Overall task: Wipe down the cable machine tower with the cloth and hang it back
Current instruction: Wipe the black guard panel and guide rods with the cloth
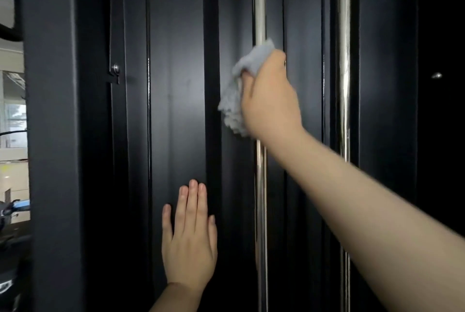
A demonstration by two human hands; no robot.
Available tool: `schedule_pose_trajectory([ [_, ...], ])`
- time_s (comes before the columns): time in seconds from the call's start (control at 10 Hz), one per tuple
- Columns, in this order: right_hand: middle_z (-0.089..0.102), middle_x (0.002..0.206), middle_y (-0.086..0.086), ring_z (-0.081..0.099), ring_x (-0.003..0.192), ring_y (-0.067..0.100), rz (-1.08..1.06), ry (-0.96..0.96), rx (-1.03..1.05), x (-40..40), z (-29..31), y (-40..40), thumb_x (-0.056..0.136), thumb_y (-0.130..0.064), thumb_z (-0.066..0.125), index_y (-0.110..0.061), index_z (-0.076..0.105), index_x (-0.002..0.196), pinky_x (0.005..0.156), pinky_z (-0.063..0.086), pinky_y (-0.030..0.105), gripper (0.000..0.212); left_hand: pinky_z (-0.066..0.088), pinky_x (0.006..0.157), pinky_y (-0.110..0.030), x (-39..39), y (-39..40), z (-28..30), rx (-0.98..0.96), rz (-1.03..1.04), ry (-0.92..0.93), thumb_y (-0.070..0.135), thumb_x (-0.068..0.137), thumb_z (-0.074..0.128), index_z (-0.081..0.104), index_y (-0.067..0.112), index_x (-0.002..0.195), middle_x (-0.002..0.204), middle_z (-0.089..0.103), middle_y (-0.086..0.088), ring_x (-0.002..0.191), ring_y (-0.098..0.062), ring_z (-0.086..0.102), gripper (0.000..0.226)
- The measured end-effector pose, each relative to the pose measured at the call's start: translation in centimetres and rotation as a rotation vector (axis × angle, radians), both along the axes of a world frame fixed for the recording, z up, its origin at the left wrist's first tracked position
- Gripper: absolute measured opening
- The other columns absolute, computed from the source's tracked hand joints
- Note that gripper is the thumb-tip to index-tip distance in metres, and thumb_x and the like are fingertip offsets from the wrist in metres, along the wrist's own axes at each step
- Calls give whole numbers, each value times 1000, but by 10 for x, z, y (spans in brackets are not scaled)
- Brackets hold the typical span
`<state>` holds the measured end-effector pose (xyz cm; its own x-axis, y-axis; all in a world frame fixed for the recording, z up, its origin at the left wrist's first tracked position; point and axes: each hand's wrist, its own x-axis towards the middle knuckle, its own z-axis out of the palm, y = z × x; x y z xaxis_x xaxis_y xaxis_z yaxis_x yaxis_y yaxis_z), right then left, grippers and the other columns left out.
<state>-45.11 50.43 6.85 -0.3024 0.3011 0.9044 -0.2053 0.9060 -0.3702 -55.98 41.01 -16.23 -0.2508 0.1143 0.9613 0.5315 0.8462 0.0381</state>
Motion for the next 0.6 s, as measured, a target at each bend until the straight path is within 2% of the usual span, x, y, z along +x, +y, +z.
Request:
schedule_pose_trajectory([
  [0.1,57,118,1,59,104,21,69,-40,-20,18,-101,-6,97,-33,39,-24,25,133,78,40,21,40,5,121,-40,-1,0,-1,7,-12,30,30,102,23,15,13,155,159,23,-6,151,-13,5,56],
  [0.2,59,100,-9,64,96,18,168,-190,-44,36,-96,-7,95,-42,42,-41,21,109,79,52,29,25,5,121,-41,-3,2,-3,9,-25,26,34,104,13,13,14,156,159,23,-6,151,-14,6,55],
  [0.3,54,100,2,60,97,24,141,-132,-54,19,3,-2,97,-31,44,-18,31,115,87,50,40,26,2,121,-40,-2,2,-1,5,-25,20,35,105,11,12,13,156,160,18,-5,151,-15,3,56],
  [0.4,44,107,5,47,94,18,123,-2,-126,12,67,-9,96,-18,41,-14,28,107,83,44,31,17,0,121,-39,0,1,0,13,-30,32,31,103,22,17,10,154,159,16,-6,149,-18,8,55],
  [0.5,51,119,7,51,91,20,-27,35,-11,0,8,-5,96,-17,39,-13,34,117,70,34,25,21,0,121,-39,4,2,0,14,-29,45,27,100,31,17,8,154,160,15,-6,148,-21,15,58],
  [0.6,48,133,9,52,113,23,-18,-25,-5,2,-129,-4,97,-24,38,-16,22,132,79,29,23,40,-2,120,-39,3,1,-1,15,-21,40,26,101,30,11,8,155,160,9,-3,149,-21,13,59],
])
